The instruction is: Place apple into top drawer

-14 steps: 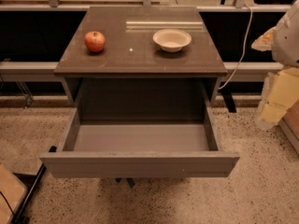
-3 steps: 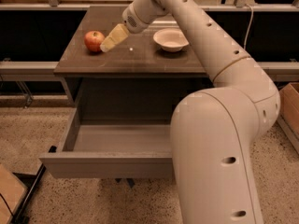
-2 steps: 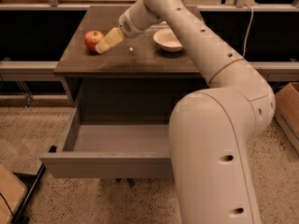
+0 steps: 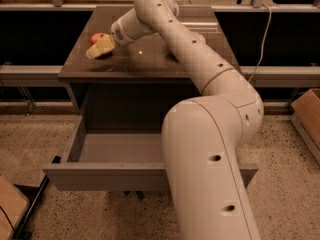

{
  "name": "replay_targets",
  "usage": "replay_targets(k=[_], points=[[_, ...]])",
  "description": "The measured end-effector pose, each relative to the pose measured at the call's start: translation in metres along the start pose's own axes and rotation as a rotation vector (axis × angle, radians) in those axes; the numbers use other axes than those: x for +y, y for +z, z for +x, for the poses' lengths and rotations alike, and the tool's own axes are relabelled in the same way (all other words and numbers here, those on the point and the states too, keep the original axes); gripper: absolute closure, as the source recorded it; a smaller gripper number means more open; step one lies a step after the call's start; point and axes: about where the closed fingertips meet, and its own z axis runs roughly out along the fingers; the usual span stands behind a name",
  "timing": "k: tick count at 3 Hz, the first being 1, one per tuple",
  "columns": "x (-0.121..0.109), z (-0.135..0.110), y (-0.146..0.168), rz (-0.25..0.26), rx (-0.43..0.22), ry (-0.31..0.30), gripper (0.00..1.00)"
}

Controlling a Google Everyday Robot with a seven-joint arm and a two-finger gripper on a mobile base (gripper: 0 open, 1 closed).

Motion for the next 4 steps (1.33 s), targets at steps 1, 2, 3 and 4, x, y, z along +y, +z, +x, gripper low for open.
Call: replay_targets(k=[1, 2, 3, 4], points=[[0.011, -0.012, 0.024, -0.032, -0.016, -0.026, 0.19], [0.016, -0.022, 0.031, -0.036, -0.025, -0.049, 0.42], [0.013, -0.023, 0.026, -0.018, -0.023, -0.049, 0.66], [0.011, -0.016, 0.000, -0.004, -0.029, -0.031, 0.89]])
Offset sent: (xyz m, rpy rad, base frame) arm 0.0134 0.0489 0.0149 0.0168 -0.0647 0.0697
